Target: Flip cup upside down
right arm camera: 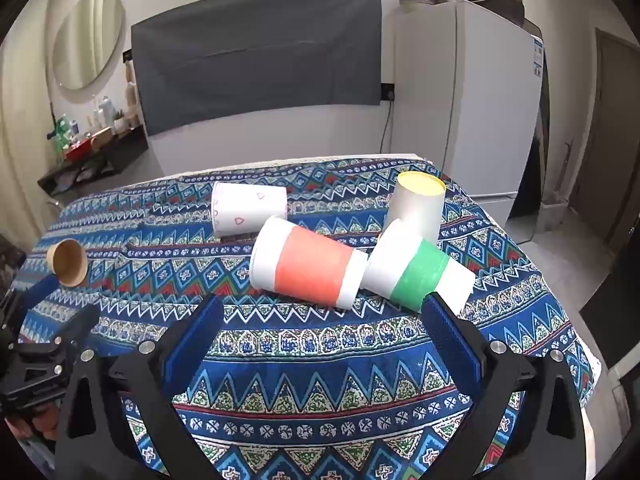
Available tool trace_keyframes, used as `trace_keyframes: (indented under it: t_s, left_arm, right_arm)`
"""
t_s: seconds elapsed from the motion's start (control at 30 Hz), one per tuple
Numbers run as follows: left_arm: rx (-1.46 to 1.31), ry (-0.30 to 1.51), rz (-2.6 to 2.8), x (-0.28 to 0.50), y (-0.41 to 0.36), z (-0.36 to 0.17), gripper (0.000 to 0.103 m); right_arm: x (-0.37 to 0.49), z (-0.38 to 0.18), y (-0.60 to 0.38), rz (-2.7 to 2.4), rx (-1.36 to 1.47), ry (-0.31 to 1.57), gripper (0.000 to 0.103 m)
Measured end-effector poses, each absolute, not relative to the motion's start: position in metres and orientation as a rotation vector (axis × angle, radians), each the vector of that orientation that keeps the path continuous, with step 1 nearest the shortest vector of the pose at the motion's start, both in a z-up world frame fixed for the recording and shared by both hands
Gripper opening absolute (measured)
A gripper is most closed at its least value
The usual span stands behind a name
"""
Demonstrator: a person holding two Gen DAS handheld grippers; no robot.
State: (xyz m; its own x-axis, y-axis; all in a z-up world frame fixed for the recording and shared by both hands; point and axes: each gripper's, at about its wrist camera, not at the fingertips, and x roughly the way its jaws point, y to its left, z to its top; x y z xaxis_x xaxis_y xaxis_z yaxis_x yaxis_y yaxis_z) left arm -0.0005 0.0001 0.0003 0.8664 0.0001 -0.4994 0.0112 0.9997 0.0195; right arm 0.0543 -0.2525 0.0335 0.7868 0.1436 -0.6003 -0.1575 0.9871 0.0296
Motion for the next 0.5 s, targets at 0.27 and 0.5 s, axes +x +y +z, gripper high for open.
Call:
trace_keyframes:
  t_s: [0.27, 0.5]
  left_arm:
    - [0.021, 0.528, -0.005, -0.0009, -0.0003, 0.0013, 0.097]
    - [0.018, 0.532, -0.003, -0.0015, 0.0008, -0.0013, 0.097]
  right_arm:
    - [0.0544, 0.0307, -0.2515, 0.165, -0.034, 0.646, 0.095]
    - [0.0557, 0.0315, -0.2489, 0.164, -0.053, 0.654, 0.095]
